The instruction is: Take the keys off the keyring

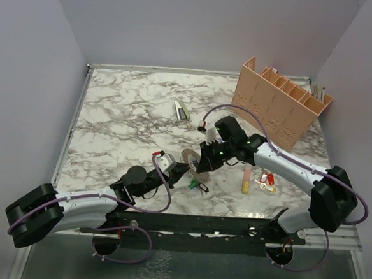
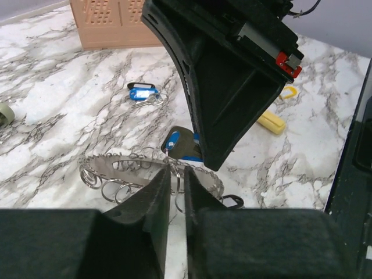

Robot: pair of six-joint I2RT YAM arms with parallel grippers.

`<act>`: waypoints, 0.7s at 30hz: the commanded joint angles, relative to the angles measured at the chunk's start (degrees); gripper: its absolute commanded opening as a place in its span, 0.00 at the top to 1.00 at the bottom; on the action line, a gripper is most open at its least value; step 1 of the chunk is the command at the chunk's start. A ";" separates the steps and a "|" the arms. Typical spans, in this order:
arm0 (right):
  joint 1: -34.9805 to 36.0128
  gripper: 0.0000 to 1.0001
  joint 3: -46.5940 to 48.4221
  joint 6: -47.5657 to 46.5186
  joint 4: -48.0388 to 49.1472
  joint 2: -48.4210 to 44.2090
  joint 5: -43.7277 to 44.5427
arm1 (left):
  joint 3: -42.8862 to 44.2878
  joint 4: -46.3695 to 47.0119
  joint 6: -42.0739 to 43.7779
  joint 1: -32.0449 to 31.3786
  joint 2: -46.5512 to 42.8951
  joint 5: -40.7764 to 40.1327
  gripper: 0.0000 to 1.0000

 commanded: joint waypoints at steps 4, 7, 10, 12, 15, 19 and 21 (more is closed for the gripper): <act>-0.55 1.00 0.27 -1.42 -1.65 -3.01 1.25 | -0.49 -0.30 -5.46 -0.15 -1.07 -0.74 0.65; -0.38 1.00 0.14 -1.34 -1.51 -3.29 0.95 | 0.38 -0.89 -7.16 -0.15 0.04 -0.51 0.60; -0.11 1.00 0.23 -1.24 -1.56 -3.53 1.13 | 1.50 -1.53 -9.09 -0.15 1.60 -0.68 0.58; 0.12 0.99 0.40 -1.16 -1.61 -3.49 1.13 | 2.18 -1.66 -9.89 -0.15 2.74 -1.03 0.56; 0.38 0.99 0.64 -1.13 -1.70 -3.23 1.21 | 3.23 -1.74 -10.31 -0.15 4.84 -3.10 0.56; 0.67 0.99 0.63 -0.88 -1.64 -3.03 1.13 | 5.20 -1.67 -10.75 -0.14 8.07 -4.30 0.56; 0.77 0.99 0.68 -0.76 -1.49 -2.98 1.13 | 6.14 -1.66 -10.71 -0.24 9.50 -5.10 0.57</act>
